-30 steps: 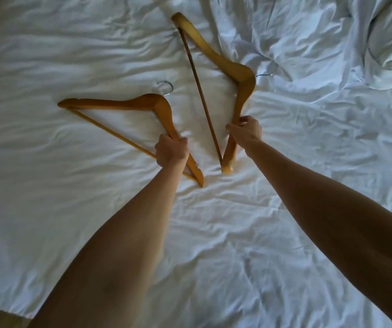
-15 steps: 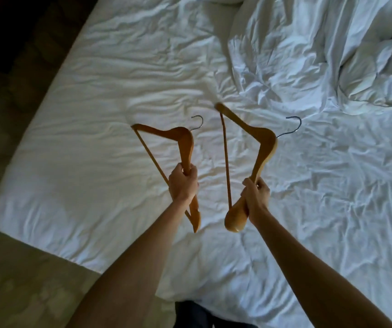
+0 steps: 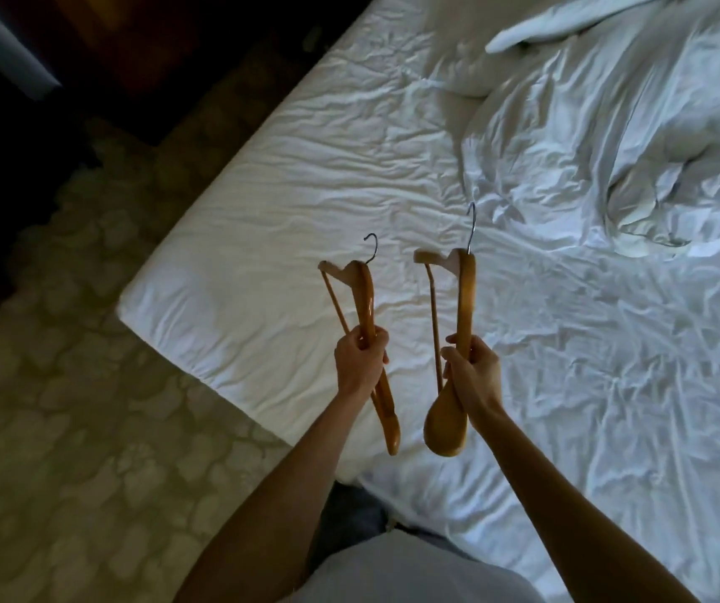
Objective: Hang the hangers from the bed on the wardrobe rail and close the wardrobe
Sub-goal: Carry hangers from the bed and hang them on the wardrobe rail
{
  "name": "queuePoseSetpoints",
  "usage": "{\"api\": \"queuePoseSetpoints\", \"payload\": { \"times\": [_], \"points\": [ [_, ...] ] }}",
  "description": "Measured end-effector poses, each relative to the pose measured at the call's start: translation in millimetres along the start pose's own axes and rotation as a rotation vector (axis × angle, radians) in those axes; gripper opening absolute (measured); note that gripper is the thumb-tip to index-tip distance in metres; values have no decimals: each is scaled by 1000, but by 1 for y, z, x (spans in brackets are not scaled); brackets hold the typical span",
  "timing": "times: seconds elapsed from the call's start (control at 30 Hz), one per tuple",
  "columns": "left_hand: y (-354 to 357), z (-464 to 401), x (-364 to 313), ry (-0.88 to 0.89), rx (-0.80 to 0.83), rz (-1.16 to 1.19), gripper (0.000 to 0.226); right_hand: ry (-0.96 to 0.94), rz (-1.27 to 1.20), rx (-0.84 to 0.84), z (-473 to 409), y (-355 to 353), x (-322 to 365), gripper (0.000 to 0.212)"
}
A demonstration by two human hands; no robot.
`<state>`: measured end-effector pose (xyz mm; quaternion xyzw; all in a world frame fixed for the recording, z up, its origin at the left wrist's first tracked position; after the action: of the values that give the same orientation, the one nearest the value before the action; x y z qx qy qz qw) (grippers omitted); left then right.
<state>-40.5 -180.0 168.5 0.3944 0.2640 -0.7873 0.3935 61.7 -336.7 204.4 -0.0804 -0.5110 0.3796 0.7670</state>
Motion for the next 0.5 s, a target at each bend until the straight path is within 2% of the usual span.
{"api": "queuePoseSetpoints", "payload": {
  "times": [0.17, 0.33, 0.5],
  "points": [
    [-34, 62, -1, 58, -56, 104, 33, -163, 41, 127, 54, -7, 14, 12],
    [-77, 120, 13, 104, -122, 167, 33, -322, 91, 276, 104, 5, 25, 18],
    [-137, 167, 21, 133, -285, 226, 33, -456, 150, 447, 155, 42, 45, 12]
  ]
}}
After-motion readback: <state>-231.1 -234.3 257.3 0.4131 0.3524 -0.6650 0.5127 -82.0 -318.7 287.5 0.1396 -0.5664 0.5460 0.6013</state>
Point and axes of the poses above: each hand's wrist, its own z-axis away from the middle knuckle, its own y-axis out of the palm, x = y × z, the point moved 4 cm from there along -z, towards the middle knuckle, and after that the axes turned 12 degrees about z, right-handed, at the moved point
